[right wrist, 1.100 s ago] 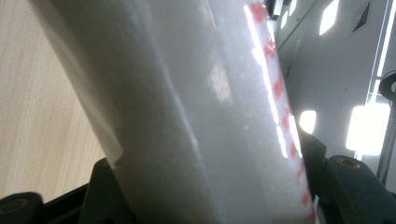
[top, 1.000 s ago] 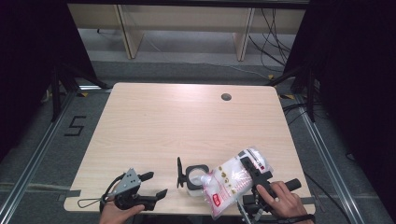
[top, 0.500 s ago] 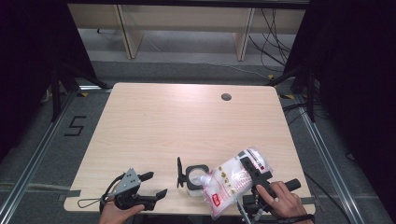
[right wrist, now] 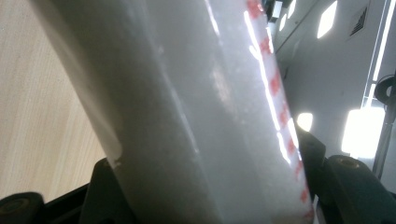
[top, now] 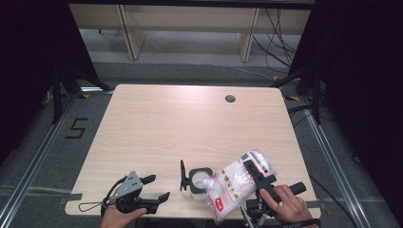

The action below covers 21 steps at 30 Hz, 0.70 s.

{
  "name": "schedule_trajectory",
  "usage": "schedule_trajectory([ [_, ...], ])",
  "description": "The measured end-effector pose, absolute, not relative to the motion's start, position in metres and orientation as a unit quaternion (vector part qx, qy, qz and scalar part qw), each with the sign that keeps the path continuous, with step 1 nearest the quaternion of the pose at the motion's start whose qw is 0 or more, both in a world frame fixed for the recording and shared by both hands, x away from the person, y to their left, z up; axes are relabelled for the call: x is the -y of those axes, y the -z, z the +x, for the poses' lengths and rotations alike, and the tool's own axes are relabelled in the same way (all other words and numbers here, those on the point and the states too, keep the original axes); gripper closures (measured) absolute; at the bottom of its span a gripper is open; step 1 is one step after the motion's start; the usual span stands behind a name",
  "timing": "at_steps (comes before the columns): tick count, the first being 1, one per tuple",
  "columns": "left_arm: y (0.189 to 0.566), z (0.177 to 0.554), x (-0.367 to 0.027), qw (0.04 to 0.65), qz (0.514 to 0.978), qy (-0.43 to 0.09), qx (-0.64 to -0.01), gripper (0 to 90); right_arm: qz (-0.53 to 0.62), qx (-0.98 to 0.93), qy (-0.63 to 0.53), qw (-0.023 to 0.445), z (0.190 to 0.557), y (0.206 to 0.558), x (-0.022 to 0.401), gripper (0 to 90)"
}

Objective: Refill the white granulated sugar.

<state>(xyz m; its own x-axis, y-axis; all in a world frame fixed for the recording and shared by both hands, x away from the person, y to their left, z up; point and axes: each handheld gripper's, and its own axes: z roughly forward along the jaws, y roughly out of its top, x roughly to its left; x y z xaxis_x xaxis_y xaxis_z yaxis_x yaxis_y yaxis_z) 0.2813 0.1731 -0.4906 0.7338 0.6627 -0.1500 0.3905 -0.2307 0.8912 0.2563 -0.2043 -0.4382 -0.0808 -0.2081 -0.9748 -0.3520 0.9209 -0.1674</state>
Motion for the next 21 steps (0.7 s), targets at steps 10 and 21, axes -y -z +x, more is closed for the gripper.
schedule_trajectory([
  [10,0.4908,0.2811,-0.1727,0.521,0.769,-0.129,-0.347,18.7,-0.2,-0.731,-0.046,0.651,0.2548,0.436,0.2033,43.6],
  [21,0.4903,0.2811,-0.1738,0.521,0.769,-0.13,-0.347,18.6,-0.189,-0.739,-0.052,0.644,0.2555,0.4364,0.2047,43.6],
])
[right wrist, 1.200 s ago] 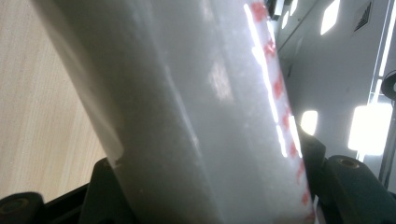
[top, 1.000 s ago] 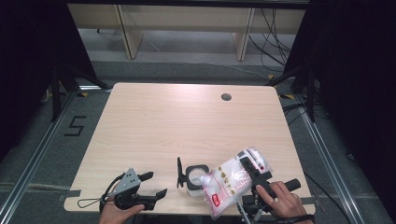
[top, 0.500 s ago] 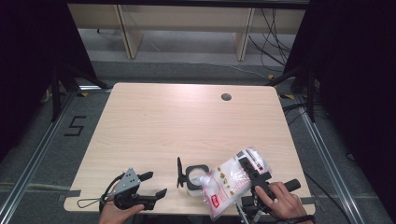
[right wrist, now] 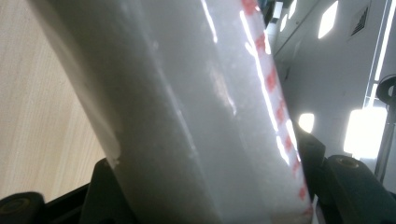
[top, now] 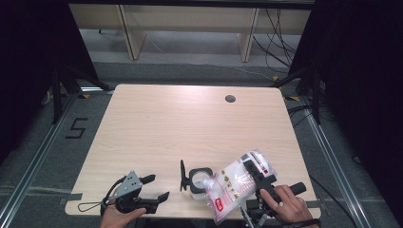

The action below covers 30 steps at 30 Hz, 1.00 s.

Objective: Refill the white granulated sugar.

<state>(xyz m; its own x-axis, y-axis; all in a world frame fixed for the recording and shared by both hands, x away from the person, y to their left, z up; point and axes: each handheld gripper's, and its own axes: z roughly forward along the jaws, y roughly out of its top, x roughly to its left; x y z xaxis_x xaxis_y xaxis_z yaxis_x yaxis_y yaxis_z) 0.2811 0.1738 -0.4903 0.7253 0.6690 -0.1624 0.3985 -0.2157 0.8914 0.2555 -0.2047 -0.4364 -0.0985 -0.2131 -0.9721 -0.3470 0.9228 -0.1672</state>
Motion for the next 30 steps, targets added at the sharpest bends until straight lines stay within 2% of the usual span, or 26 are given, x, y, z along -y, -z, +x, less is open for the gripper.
schedule_trajectory([
  [30,0.4901,0.2811,-0.174,0.525,0.768,-0.127,-0.344,18.7,-0.194,-0.744,-0.052,0.637,0.2585,0.437,0.2071,44.2],
])
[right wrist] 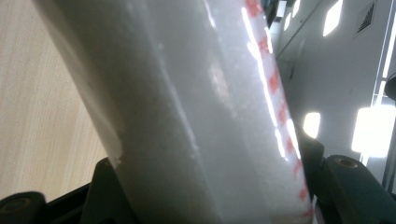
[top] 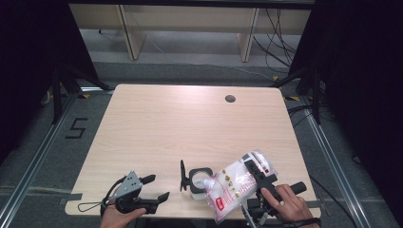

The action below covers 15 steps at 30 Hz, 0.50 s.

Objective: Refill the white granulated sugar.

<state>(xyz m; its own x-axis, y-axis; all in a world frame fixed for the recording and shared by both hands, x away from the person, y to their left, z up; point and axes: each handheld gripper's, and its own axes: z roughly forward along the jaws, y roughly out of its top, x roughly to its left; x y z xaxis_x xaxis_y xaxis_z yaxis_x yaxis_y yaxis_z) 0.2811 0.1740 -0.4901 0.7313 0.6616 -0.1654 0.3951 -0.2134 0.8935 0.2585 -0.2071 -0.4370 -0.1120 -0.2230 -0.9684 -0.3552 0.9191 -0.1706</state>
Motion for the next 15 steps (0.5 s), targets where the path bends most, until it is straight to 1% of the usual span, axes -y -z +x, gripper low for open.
schedule_trajectory([
  [6,0.49,0.2811,-0.1739,0.524,0.769,-0.127,-0.344,18.7,-0.196,-0.745,-0.05,0.635,0.2587,0.4372,0.2075,44.5],
  [8,0.4901,0.2808,-0.174,0.524,0.769,-0.128,-0.343,18.7,-0.199,-0.739,-0.057,0.641,0.2595,0.4384,0.2081,44.6],
  [15,0.4901,0.281,-0.1743,0.523,0.77,-0.128,-0.343,18.7,-0.184,-0.752,-0.047,0.632,0.2587,0.4387,0.2079,44.8],
])
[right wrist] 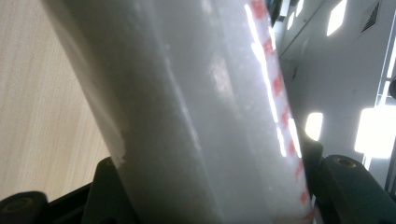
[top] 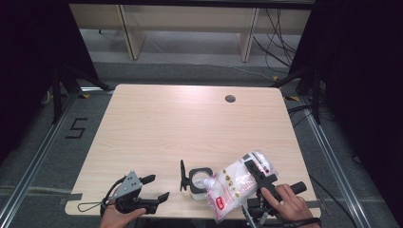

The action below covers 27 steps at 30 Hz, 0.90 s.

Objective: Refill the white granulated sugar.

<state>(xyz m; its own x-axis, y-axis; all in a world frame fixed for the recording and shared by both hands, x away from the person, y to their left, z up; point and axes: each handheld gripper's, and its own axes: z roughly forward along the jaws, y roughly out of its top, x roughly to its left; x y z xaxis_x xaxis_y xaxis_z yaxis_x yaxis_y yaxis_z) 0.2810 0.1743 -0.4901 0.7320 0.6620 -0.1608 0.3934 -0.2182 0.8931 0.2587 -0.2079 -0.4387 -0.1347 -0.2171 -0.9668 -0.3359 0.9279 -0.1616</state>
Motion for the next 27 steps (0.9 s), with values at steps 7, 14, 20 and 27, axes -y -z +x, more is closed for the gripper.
schedule_trajectory([
  [7,0.4902,0.2811,-0.1739,0.525,0.768,-0.127,-0.343,18.7,-0.197,-0.742,-0.054,0.638,0.2602,0.4396,0.2076,45.2],
  [14,0.4898,0.2805,-0.1733,0.526,0.767,-0.129,-0.344,18.7,-0.194,-0.74,-0.049,0.642,0.2562,0.4373,0.206,45.3],
  [20,0.4898,0.2805,-0.1737,0.526,0.767,-0.129,-0.344,18.7,-0.204,-0.736,-0.042,0.644,0.2551,0.4349,0.205,45.3],
  [27,0.4899,0.2805,-0.1742,0.525,0.767,-0.13,-0.344,18.7,-0.214,-0.733,-0.042,0.644,0.2544,0.4327,0.2036,45.4],
])
